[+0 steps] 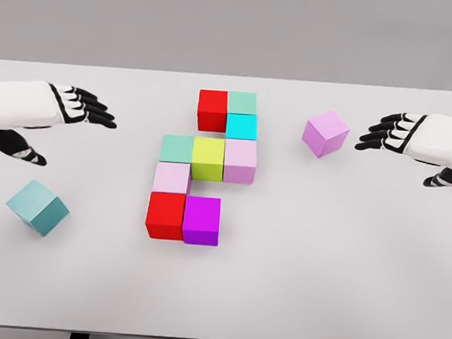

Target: Assemble the squares on the desktop into the number 2

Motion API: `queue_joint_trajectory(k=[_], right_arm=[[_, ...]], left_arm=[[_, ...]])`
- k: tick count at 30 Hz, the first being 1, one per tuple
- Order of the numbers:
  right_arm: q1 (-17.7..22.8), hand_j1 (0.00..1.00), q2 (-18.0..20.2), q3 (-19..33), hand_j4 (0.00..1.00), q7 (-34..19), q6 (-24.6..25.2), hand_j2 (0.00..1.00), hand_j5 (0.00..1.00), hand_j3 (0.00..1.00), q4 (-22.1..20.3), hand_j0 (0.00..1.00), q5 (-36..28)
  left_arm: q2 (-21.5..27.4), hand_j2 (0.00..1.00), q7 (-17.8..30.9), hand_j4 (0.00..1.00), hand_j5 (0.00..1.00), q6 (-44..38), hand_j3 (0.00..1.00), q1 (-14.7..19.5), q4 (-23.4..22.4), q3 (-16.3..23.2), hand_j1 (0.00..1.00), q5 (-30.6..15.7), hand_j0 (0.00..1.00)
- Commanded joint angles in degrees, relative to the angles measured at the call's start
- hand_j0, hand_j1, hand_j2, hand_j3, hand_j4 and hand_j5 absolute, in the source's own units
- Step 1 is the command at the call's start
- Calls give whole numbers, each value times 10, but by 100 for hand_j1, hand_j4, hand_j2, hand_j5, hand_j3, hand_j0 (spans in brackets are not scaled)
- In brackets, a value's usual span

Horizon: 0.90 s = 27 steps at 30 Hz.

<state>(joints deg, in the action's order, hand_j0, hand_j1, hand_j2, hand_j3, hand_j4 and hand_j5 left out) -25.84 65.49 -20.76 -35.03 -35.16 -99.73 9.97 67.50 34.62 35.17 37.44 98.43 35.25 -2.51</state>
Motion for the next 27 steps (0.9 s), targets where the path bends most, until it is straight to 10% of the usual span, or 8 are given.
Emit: queue_joint_trajectory(k=[1, 20, 27], right_arm=[[0, 100, 0, 1, 100, 0, 2, 100, 100, 100, -2, 100, -3], [-59, 100, -98, -56, 100, 0, 2, 100, 100, 100, 9, 100, -1], [-109, 100, -144, -96, 100, 0, 117, 100, 100, 100, 66, 100, 13]], left_arm=[[6, 100, 4, 100, 100, -2, 100, 0, 23, 13, 100, -35, 100], [101, 100, 4, 100, 100, -2, 100, -73, -48, 62, 100, -61, 100], [69, 100, 4, 100, 100, -2, 100, -95, -67, 64, 100, -57, 100]])
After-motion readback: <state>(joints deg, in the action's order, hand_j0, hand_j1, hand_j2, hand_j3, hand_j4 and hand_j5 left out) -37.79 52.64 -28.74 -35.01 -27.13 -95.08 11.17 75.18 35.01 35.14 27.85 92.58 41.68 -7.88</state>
